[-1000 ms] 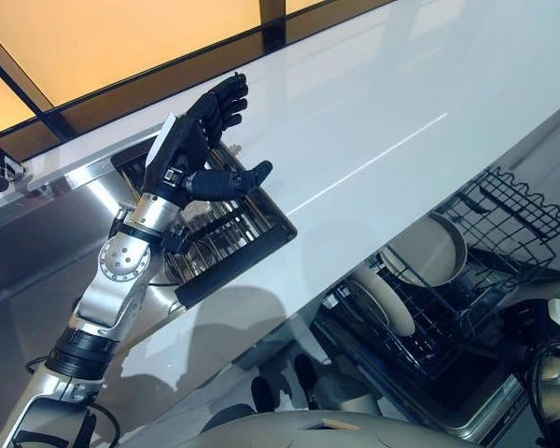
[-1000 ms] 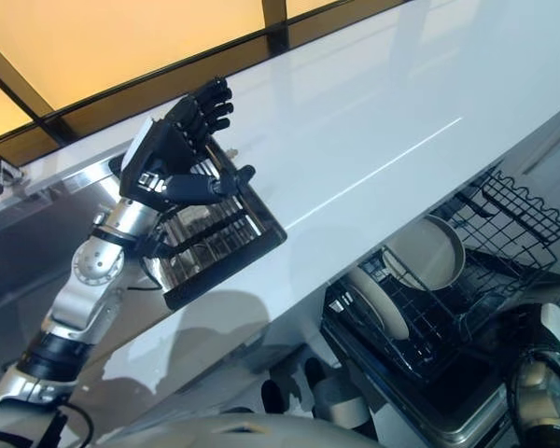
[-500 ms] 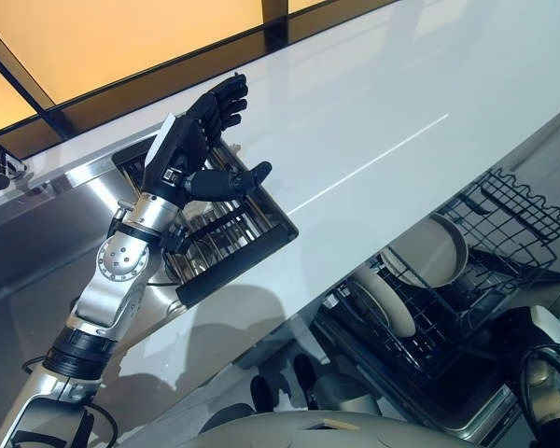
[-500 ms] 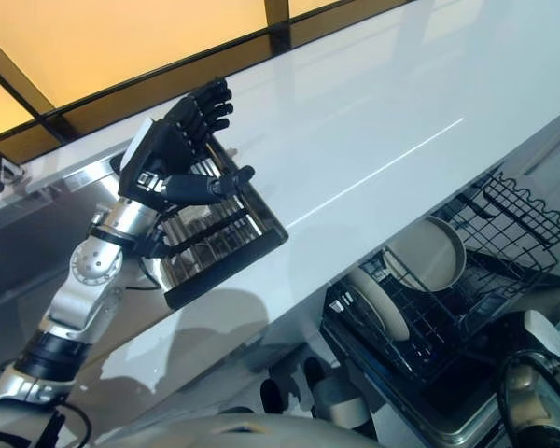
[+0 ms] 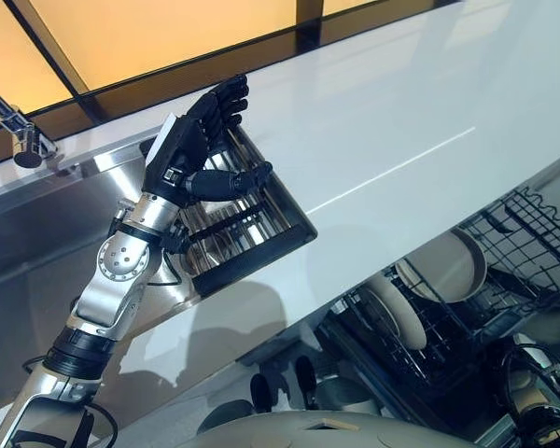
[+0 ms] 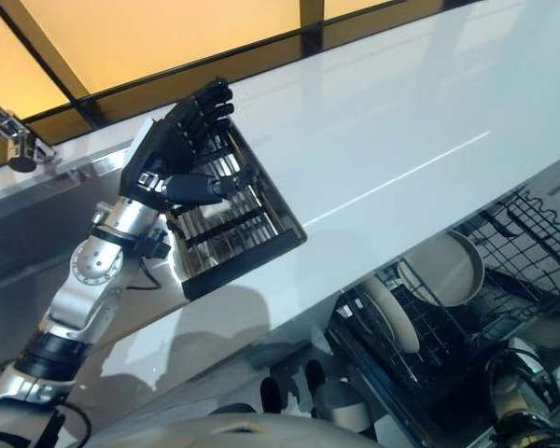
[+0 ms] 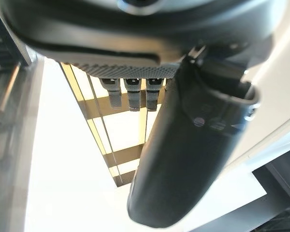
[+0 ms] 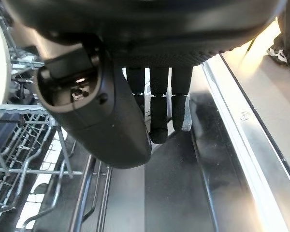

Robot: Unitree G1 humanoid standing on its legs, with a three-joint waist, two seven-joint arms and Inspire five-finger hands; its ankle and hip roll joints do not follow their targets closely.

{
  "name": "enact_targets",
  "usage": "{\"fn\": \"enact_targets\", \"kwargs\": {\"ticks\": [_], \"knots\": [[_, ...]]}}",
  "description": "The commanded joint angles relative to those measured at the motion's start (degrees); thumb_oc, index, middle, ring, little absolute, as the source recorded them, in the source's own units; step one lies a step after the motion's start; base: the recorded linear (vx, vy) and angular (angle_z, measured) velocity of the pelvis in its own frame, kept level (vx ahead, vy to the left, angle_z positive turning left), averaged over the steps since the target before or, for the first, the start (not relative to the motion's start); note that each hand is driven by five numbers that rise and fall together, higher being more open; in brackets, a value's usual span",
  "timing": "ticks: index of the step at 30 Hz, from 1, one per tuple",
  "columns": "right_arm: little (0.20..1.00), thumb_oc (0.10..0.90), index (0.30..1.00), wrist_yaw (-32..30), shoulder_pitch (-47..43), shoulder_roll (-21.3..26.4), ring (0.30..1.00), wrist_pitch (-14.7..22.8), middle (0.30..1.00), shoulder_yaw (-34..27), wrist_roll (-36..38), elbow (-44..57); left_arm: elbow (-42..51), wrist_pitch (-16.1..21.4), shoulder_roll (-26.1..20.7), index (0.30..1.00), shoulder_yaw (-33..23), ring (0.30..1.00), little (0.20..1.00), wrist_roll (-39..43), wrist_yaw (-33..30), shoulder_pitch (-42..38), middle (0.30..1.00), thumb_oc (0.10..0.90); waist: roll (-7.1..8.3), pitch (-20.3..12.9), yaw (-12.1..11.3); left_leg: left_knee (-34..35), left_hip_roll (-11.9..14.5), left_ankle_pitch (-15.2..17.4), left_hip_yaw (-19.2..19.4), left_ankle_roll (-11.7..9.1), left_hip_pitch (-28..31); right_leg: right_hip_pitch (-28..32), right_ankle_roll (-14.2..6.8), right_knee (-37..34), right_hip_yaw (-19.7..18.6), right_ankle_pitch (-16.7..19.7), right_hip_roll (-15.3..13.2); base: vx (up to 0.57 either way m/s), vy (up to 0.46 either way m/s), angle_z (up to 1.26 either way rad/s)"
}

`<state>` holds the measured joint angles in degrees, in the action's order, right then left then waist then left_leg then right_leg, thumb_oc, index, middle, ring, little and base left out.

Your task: Pick up plates and place into dishwasher.

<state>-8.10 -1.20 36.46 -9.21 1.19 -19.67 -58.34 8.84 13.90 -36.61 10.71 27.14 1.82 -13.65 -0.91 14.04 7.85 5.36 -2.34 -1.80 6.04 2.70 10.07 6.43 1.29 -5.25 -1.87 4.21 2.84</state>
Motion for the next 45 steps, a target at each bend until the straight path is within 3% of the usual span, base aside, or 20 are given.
{"fn": "enact_targets", "kwargs": {"ticks": [1,4,7,11,16,29,45], "knots": [[0.200,0.100,0.300,0.3,-1.0,1.2,0.300,1.0,0.300,2.9,1.0,-4.4,6.4,4.4,0.2,0.900,0.9,0.900,0.900,2.6,-0.8,-8.7,0.900,0.800,-0.49,-4.2,-0.3,-0.7,1.3,4.5,2.0,-1.3,0.4,0.2,-6.4,3.1,4.8,-4.0,-1.9,0.00,-0.026,0.05],[0.200,0.100,0.300,0.7,-2.5,0.0,0.300,0.6,0.300,4.1,1.3,-7.4,7.0,4.4,0.0,0.900,1.1,0.900,0.900,3.0,-1.3,-9.0,0.900,0.800,-1.06,-3.9,-1.0,-0.8,1.2,4.6,1.6,-1.3,0.6,0.5,-6.4,3.2,5.1,-4.1,-2.2,0.01,-0.032,0.05],[0.200,0.100,0.300,3.1,-4.0,-0.6,0.300,-2.8,0.300,5.1,0.5,-8.7,7.4,3.9,0.0,0.900,1.0,0.900,0.900,2.8,-1.2,-9.0,0.900,0.800,-1.79,-3.5,-1.6,-0.9,1.2,4.6,1.3,-1.3,0.5,0.4,-6.3,3.5,5.1,-4.3,-2.4,0.01,-0.020,0.04],[0.200,0.100,0.300,6.2,-4.9,-0.6,0.300,-4.6,0.300,6.0,0.2,-12.5,8.2,3.4,-0.1,0.900,0.9,0.900,0.900,3.2,-2.1,-8.3,0.900,0.800,-3.56,-2.8,-2.1,-1.0,1.1,4.3,1.3,-1.7,0.5,0.7,-6.5,3.0,6.0,-4.0,-3.0,0.01,0.007,0.07],[0.200,0.100,0.300,5.8,-6.1,-1.8,0.300,-2.9,0.300,6.9,2.0,-12.1,9.4,3.0,-0.5,0.900,0.4,0.900,0.900,4.1,-2.6,-8.2,0.900,0.800,-5.26,-2.0,-2.9,-1.0,0.7,4.1,0.6,-1.7,0.2,0.6,-6.5,3.1,6.5,-4.0,-3.9,0.00,0.010,0.10],[0.200,0.100,0.300,0.7,-13.2,-2.3,0.300,3.1,0.300,9.3,4.7,-5.5,7.9,3.5,0.9,0.900,1.4,0.900,0.900,3.7,-3.6,-9.3,0.900,0.800,-7.80,-0.9,-3.5,-1.5,-0.3,4.3,0.1,-1.5,-0.2,0.0,-6.2,4.0,6.0,-4.3,-4.6,0.00,0.003,0.01],[0.200,0.100,0.300,2.7,-22.9,0.5,0.300,3.8,0.300,11.4,4.9,-6.2,7.3,4.0,2.1,0.900,2.2,0.900,0.900,1.5,-5.5,-8.8,0.900,0.800,-8.20,-0.5,-5.0,-1.8,-1.0,4.0,-0.8,-1.3,-0.3,0.4,-5.5,4.5,6.3,-4.6,-4.8,0.00,0.000,0.00]]}}
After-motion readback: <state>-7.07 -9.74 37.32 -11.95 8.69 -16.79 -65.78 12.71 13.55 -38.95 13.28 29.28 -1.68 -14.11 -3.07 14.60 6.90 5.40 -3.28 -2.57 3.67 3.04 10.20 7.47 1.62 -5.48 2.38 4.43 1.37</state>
